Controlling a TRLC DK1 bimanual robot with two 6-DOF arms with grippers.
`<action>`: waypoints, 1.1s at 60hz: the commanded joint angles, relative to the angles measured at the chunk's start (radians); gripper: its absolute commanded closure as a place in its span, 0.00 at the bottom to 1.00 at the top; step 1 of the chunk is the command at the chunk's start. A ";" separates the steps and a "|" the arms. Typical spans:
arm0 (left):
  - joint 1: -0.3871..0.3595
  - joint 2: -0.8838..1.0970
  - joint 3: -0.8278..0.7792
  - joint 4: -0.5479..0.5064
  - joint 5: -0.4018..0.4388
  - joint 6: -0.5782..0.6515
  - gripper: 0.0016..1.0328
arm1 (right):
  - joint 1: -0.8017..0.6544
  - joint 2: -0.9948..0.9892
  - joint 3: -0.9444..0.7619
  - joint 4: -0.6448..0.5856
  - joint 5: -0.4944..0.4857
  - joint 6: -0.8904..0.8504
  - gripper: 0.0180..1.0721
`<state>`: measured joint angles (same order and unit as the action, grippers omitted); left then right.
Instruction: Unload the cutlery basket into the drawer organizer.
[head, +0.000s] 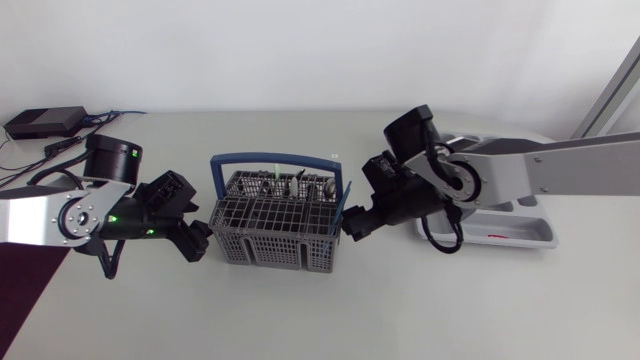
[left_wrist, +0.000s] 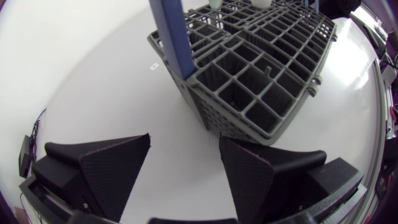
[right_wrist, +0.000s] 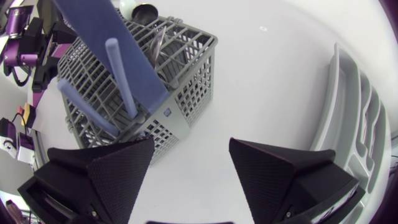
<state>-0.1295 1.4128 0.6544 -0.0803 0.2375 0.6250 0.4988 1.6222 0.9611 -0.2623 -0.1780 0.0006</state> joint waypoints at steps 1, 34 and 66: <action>-0.028 0.025 0.051 0.013 0.013 -0.024 0.06 | -0.003 0.034 0.064 0.014 0.000 0.026 0.18; -0.002 0.115 0.108 0.047 0.011 -0.027 0.06 | -0.054 0.015 0.045 -0.014 0.005 0.001 0.17; 0.094 -0.183 0.019 -0.055 0.082 -0.004 0.05 | -0.002 -0.266 0.002 -0.117 -0.012 0.087 0.17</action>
<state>-0.0395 1.2652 0.7109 -0.1192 0.3046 0.6216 0.4633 1.3308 0.9367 -0.3645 -0.1864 0.0410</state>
